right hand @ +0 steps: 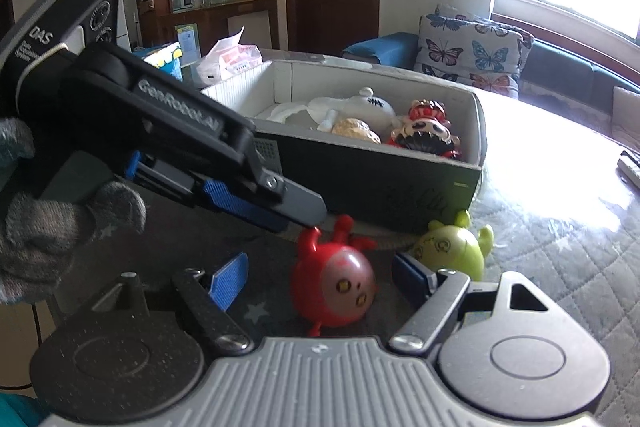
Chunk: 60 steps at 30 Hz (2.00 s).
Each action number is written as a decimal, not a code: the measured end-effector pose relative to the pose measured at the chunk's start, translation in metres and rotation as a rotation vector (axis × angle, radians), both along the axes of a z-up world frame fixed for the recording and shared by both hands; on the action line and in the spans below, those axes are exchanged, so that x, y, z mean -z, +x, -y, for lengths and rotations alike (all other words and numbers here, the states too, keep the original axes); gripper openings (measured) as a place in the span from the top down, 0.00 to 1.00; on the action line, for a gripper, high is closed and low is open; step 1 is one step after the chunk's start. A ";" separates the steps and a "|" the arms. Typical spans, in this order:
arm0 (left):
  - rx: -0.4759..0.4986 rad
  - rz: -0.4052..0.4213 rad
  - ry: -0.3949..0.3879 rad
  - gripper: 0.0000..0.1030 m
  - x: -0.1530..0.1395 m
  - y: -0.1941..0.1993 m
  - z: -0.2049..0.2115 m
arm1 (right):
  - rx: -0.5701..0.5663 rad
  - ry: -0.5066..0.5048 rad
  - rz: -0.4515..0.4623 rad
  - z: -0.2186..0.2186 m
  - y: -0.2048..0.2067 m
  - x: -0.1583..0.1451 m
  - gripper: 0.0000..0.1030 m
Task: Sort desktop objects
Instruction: 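Lower the right gripper onto the red round toy and close on it, then lift the red toy into the shoebox and open the right gripper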
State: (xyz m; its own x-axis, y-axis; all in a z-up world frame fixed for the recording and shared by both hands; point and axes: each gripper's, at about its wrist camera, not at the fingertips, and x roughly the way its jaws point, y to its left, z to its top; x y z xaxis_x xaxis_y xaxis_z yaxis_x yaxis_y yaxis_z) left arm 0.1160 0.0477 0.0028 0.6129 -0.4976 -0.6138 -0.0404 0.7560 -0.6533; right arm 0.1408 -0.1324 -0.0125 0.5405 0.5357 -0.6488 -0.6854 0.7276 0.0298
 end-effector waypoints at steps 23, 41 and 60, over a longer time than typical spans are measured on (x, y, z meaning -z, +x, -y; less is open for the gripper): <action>0.006 -0.033 -0.040 0.62 0.011 0.010 0.001 | 0.024 0.024 -0.063 -0.008 0.004 0.014 0.39; 0.000 0.052 -0.075 0.63 -0.029 -0.008 -0.002 | -0.001 0.009 0.016 -0.012 -0.007 -0.022 0.53; -0.153 0.098 -0.027 0.63 -0.054 0.072 -0.074 | -0.115 0.028 -0.009 -0.092 0.105 -0.048 0.53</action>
State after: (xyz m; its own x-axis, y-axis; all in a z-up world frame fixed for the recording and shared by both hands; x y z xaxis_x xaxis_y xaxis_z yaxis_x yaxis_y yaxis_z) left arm 0.1877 0.1213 0.0571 0.7390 -0.4094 -0.5350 -0.0885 0.7282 -0.6796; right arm 0.2453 -0.0404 0.0356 0.4688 0.6117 -0.6372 -0.7639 0.6430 0.0552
